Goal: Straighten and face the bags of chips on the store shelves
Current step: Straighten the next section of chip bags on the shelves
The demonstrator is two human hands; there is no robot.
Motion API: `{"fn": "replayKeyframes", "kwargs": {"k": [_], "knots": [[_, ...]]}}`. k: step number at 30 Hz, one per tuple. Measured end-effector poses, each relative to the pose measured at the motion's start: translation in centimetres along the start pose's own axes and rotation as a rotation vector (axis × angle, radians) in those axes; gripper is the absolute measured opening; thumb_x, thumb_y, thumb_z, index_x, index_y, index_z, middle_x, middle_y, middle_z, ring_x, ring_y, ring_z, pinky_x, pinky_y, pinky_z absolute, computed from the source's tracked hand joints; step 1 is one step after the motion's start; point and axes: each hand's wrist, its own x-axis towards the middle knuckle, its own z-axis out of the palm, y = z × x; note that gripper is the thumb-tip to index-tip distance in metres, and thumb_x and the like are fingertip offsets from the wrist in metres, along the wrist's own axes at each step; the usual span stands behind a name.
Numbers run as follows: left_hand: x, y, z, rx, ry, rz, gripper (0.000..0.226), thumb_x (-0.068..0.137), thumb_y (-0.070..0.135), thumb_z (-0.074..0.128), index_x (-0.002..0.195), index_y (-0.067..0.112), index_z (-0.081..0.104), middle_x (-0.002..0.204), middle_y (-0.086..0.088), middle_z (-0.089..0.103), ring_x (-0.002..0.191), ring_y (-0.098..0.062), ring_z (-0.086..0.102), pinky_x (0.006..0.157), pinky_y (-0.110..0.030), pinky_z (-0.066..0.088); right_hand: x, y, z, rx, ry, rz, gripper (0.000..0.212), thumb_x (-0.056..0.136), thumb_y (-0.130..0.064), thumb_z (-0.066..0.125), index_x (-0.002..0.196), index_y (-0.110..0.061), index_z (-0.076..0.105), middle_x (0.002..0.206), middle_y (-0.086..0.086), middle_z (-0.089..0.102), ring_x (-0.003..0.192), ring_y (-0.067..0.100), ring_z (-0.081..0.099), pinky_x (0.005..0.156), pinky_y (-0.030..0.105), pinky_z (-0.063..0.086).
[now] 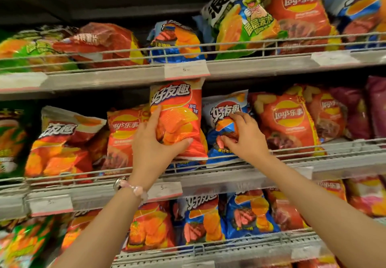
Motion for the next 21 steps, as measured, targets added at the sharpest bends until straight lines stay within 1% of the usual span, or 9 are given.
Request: {"fn": "replayKeyframes", "kwargs": {"k": [5,7,9,11,13,15,17,18,21], "knots": [[-0.2,0.6,0.7,0.042,0.014,-0.004,0.107,0.059,0.059,0.08,0.148,0.043,0.023,0.118,0.007,0.036,0.123,-0.021,0.042,0.106,-0.044,0.036,-0.1,0.2,0.2,-0.009,-0.016,-0.011,0.067,0.079,-0.041,0.066,0.135,-0.01,0.046,0.137,0.011,0.046,0.127,0.03,0.041,0.091,0.041,0.045],[-0.7,0.7,0.7,0.052,0.032,-0.003,0.106,0.059,0.061,0.079,0.148,0.042,0.023,0.122,0.003,0.039,0.123,-0.022,0.041,0.106,-0.045,0.036,-0.1,-0.2,0.0,-0.029,-0.024,0.019,0.074,0.077,-0.056,0.05,0.135,-0.011,0.046,0.139,0.01,0.046,0.129,0.03,0.041,0.096,0.044,0.041],[-1.4,0.9,0.7,0.081,0.046,0.007,0.106,0.06,0.061,0.079,0.148,0.041,0.023,0.123,0.002,0.04,0.123,-0.023,0.041,0.105,-0.043,0.034,-0.4,-1.1,-0.6,-0.082,0.036,0.039,0.085,0.077,-0.067,0.027,0.139,-0.012,0.043,0.147,0.013,0.04,0.137,0.03,0.033,0.109,0.05,0.026],[-2.1,1.1,0.9,0.116,0.053,0.022,0.106,0.06,0.061,0.078,0.148,0.041,0.023,0.125,-0.002,0.041,0.122,-0.023,0.041,0.102,-0.04,0.032,-1.2,-3.1,-1.4,-0.023,0.121,0.015,0.086,0.081,-0.068,0.021,0.147,-0.013,0.032,0.154,0.014,0.027,0.145,0.027,0.019,0.115,0.047,0.011],[-2.8,1.3,1.1,0.15,0.056,0.045,0.106,0.059,0.065,0.076,0.148,0.041,0.023,0.124,-0.004,0.043,0.12,-0.024,0.042,0.098,-0.039,0.032,-2.2,-5.7,-1.9,0.246,0.147,-0.029,0.081,0.086,-0.066,0.034,0.149,-0.017,0.025,0.155,0.005,0.025,0.143,0.017,0.021,0.115,0.035,0.017],[-3.3,1.4,1.4,0.172,0.057,0.068,0.107,0.057,0.072,0.07,0.148,0.04,0.023,0.123,-0.003,0.045,0.119,-0.023,0.043,0.095,-0.038,0.031,-2.6,-8.3,-2.6,0.638,0.009,0.04,0.081,0.083,-0.057,0.058,0.149,-0.026,0.022,0.144,-0.008,0.037,0.13,0.006,0.036,0.104,0.025,0.033],[-3.6,1.4,1.5,0.172,0.07,0.066,0.107,0.053,0.08,0.057,0.148,0.04,0.024,0.122,-0.002,0.046,0.118,-0.022,0.044,0.093,-0.039,0.032,-2.2,-9.8,-3.0,0.942,-0.165,0.181,0.088,0.078,-0.043,0.072,0.147,-0.032,0.019,0.124,-0.016,0.045,0.112,0.001,0.049,0.087,0.019,0.045],[-3.7,1.5,1.6,0.172,0.08,0.067,0.107,0.053,0.08,0.052,0.148,0.04,0.024,0.122,-0.003,0.046,0.118,-0.023,0.044,0.093,-0.039,0.033,-2.0,-10.1,-3.0,1.02,-0.237,0.228,0.09,0.075,-0.037,0.076,0.146,-0.034,0.02,0.118,-0.018,0.048,0.107,0.001,0.052,0.082,0.018,0.048],[-4.1,1.5,1.6,0.208,0.126,0.109,0.102,0.057,0.077,0.05,0.148,0.038,0.025,0.12,-0.004,0.047,0.116,-0.024,0.046,0.089,-0.04,0.035,-1.9,-10.5,-2.9,1.067,-0.27,0.259,0.096,0.068,-0.032,0.081,0.143,-0.036,0.022,0.113,-0.018,0.051,0.111,0.01,0.055,0.094,0.033,0.049]]}}
